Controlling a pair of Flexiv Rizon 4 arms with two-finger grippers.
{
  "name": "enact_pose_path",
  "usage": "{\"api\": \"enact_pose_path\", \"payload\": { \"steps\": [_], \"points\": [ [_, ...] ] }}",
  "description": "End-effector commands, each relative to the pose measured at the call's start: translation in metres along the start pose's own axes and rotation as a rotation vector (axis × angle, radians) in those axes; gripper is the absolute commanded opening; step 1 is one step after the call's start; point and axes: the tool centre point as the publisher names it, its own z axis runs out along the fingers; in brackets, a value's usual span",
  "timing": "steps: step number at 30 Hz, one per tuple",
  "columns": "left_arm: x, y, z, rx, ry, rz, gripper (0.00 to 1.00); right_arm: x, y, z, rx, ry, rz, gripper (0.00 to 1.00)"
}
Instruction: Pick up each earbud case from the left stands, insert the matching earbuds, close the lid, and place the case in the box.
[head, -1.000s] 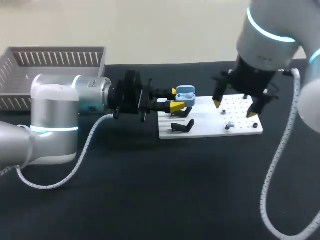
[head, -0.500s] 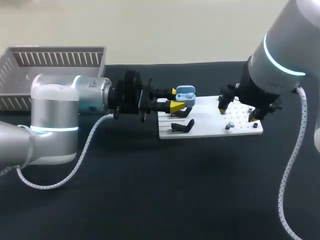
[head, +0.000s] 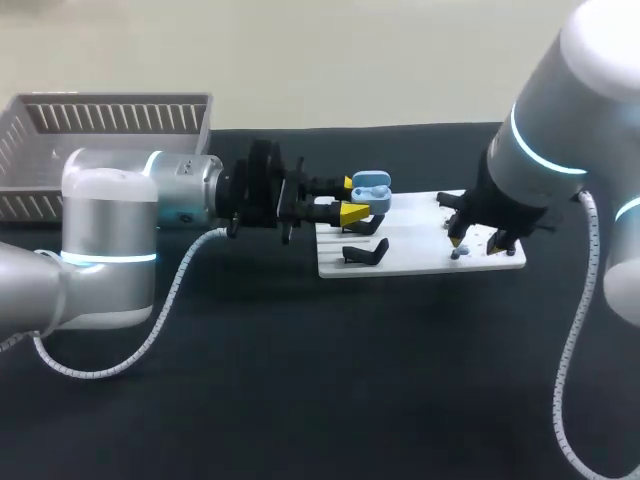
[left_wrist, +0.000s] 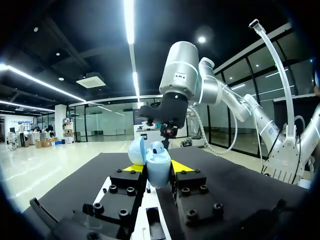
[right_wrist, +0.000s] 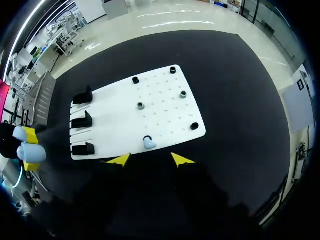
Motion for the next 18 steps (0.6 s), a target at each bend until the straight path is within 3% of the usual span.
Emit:
{"api": "enact_pose_path", "payload": {
  "steps": [1,18],
  "points": [
    [0.001,-0.001,0.000,-0.004,-0.002,0.003,0.00,-0.004,0.000,0.008,-0.011,0.013,-0.002,0.44],
    [0.001,-0.001,0.000,-0.004,-0.002,0.003,0.00,0.001,0.003,0.020,-0.037,0.050,0.011,0.36]
  ]
}}
